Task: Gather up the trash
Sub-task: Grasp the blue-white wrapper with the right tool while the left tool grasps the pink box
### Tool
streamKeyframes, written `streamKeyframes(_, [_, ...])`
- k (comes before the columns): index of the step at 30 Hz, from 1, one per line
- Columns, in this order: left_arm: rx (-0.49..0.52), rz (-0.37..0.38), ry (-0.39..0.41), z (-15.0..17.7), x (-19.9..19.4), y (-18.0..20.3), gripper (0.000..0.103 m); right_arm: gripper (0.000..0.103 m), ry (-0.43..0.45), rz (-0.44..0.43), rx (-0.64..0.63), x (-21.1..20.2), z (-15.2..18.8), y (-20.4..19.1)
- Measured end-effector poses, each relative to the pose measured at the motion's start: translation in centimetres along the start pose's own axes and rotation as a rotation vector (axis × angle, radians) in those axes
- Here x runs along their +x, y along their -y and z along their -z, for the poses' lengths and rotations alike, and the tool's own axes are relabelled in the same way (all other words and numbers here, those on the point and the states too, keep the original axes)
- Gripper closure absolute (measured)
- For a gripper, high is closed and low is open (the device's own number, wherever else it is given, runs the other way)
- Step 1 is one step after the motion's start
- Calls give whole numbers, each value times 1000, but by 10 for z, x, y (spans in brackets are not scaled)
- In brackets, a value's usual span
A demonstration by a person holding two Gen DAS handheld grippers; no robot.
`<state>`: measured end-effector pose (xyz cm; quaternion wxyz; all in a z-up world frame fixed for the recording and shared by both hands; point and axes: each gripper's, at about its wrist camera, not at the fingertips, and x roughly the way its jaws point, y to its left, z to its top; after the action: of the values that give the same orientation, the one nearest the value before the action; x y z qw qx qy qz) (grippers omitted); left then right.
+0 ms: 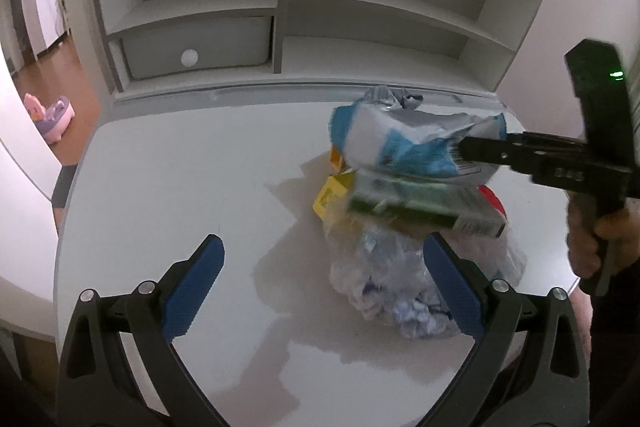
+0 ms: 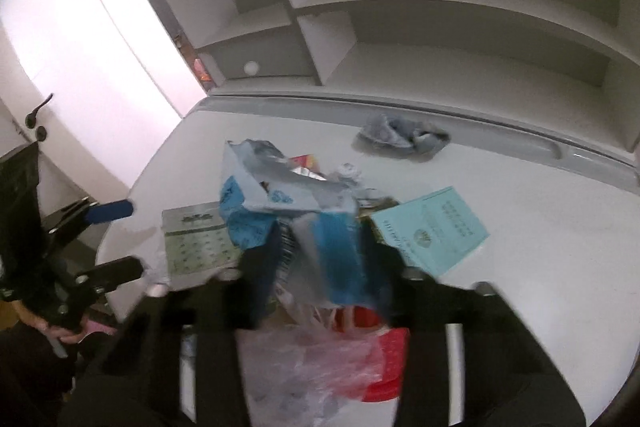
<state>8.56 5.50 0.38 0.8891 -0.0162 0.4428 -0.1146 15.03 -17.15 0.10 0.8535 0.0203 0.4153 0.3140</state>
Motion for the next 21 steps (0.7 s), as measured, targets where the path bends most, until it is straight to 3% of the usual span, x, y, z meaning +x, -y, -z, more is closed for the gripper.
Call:
streamKeyframes(3, [43, -26, 14, 0, -1, 8, 6, 86, 78, 6, -16, -21, -1, -13])
streamKeyframes(9, [238, -49, 60, -3, -8, 41, 6, 86, 223, 11, 31, -71, 8, -26])
streamKeyframes(12, [353, -136, 88, -9, -8, 48, 6, 86, 263, 22, 64, -93, 22, -22])
streamKeyframes(14, [413, -172, 58, -19, -1, 40, 6, 86, 262, 21, 88, -105, 34, -17])
streamKeyframes(17, [374, -125, -3, -42, 11, 21, 6, 86, 264, 29, 128, -112, 49, -6])
streamKeyframes(21, [214, -32, -110, -87, 50, 1, 6, 86, 273, 28, 203, -115, 66, 10])
